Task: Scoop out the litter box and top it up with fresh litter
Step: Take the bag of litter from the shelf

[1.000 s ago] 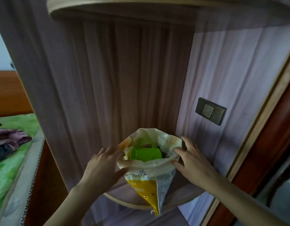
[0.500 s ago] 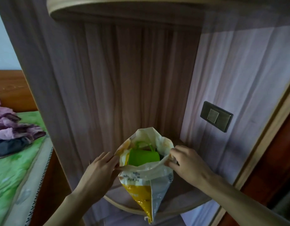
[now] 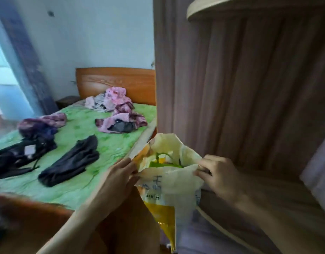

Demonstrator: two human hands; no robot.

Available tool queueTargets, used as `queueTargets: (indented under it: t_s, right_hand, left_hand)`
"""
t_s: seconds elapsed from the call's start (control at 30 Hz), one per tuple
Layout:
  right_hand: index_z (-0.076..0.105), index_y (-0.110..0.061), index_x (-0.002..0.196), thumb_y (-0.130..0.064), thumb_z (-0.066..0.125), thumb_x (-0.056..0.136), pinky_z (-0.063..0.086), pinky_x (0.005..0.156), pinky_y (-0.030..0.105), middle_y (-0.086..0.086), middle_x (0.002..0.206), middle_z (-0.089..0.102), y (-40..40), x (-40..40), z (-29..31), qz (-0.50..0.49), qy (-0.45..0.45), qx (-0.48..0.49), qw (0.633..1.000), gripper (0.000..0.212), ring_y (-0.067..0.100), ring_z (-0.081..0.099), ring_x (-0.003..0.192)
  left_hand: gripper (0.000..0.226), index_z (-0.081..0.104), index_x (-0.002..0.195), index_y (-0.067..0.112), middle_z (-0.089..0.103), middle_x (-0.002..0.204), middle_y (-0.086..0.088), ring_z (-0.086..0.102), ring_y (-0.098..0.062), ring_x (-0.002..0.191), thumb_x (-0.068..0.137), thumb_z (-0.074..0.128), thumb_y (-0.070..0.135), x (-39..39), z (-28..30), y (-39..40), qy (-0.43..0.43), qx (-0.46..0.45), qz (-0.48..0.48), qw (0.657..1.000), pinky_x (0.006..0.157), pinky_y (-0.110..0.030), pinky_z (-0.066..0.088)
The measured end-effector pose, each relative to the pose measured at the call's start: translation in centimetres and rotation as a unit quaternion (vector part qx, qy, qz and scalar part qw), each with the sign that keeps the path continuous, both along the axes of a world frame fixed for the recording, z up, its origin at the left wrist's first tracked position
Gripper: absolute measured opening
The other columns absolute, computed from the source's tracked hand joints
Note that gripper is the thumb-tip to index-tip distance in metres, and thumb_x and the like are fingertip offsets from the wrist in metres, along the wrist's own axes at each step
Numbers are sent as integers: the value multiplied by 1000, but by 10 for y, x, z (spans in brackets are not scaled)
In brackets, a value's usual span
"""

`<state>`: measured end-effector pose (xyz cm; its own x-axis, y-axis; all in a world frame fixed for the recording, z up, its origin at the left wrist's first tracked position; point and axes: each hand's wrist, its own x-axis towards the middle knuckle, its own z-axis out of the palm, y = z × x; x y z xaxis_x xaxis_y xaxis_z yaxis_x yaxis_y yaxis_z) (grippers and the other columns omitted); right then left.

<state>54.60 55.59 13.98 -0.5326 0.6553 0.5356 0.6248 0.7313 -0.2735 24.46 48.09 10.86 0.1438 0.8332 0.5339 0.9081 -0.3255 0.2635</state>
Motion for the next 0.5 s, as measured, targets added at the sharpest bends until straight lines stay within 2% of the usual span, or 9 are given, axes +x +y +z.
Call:
queueTargets:
  t_s: [0.07,0.13,0.27,0.33,0.4,0.5]
  right_hand:
    - [31,-33,64,-30,79,76,24,57,17,-20,59,31,0,-43,-2,46,-8,-6,999,50,0,36,60]
    - [33,-34,65,-29,80,78,25,57,16,-20,59,32,-4,-88,-6,87,-21,-8,996,49,1,39,59]
    - [41,-31,64,-30,80,79,34,57,24,-17,64,39,-21,-193,-19,148,-58,-18,987,41,2,42,60]
    - [34,-33,63,-29,78,80,30,59,20,-18,62,36,-34,-251,-30,180,-78,-31,980,47,2,39,61]
    - [31,-36,63,-29,76,83,25,59,13,-19,64,36,-51,-305,-46,216,-96,-56,970,49,0,37,61]
    - [34,-36,64,-26,74,86,27,58,12,-18,66,40,-80,-375,-69,268,-115,-86,953,46,1,41,60]
  left_hand:
    - [12,60,90,21,47,89,16,44,-4,78,87,71,25,-34,0,-29,5,-7,48,999,67,-21,44]
    - [12,62,91,20,51,90,14,50,-5,79,88,69,29,-71,-5,-58,2,-18,81,997,66,-23,49]
    - [18,56,89,26,49,91,16,53,-6,81,93,53,43,-153,-28,-122,-15,-26,147,989,66,-31,52]
    - [22,55,87,26,48,89,17,52,-7,81,94,49,46,-193,-43,-155,-22,-31,181,983,66,-31,51]
    - [23,57,85,24,48,87,17,49,-7,80,93,51,45,-231,-57,-189,-29,-38,215,975,66,-27,49]
    - [17,57,80,23,48,83,15,50,-8,76,88,65,35,-280,-73,-236,-35,-56,277,959,64,-29,51]
